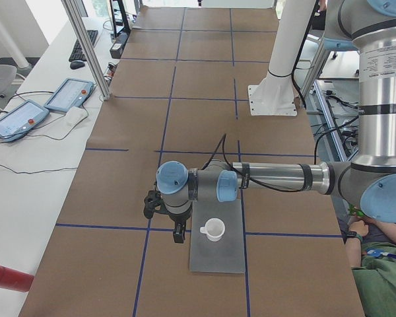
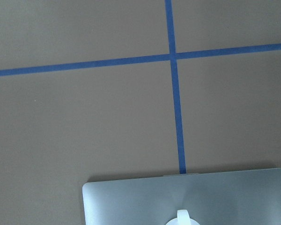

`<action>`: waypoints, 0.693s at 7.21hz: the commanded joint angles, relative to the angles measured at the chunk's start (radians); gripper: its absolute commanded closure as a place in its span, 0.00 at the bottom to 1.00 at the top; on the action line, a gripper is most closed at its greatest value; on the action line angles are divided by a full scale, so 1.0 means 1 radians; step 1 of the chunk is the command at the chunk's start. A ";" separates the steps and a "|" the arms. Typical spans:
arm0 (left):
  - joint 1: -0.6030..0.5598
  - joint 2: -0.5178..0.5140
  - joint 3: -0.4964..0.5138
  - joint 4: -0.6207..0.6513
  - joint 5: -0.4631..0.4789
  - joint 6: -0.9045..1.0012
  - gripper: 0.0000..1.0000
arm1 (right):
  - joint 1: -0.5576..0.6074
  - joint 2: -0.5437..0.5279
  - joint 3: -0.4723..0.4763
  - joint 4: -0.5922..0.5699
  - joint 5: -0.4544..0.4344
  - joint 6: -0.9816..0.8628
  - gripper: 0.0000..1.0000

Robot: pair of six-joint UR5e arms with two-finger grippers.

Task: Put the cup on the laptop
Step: 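Lower the mug onto the silver laptop and open the left gripper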

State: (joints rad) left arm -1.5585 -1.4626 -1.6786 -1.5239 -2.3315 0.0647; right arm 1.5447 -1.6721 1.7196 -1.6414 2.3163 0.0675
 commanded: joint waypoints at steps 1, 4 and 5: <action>-0.008 0.049 -0.041 0.007 -0.044 0.007 0.00 | 0.000 0.000 0.000 0.000 0.000 0.000 0.00; -0.012 0.048 -0.050 0.005 -0.052 0.007 0.00 | 0.000 0.000 0.000 0.000 0.000 0.001 0.00; -0.018 0.039 -0.050 0.004 -0.051 0.007 0.00 | 0.000 0.000 0.000 0.000 0.000 0.000 0.00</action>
State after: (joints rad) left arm -1.5713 -1.4153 -1.7282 -1.5179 -2.3829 0.0722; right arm 1.5447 -1.6721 1.7196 -1.6413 2.3163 0.0681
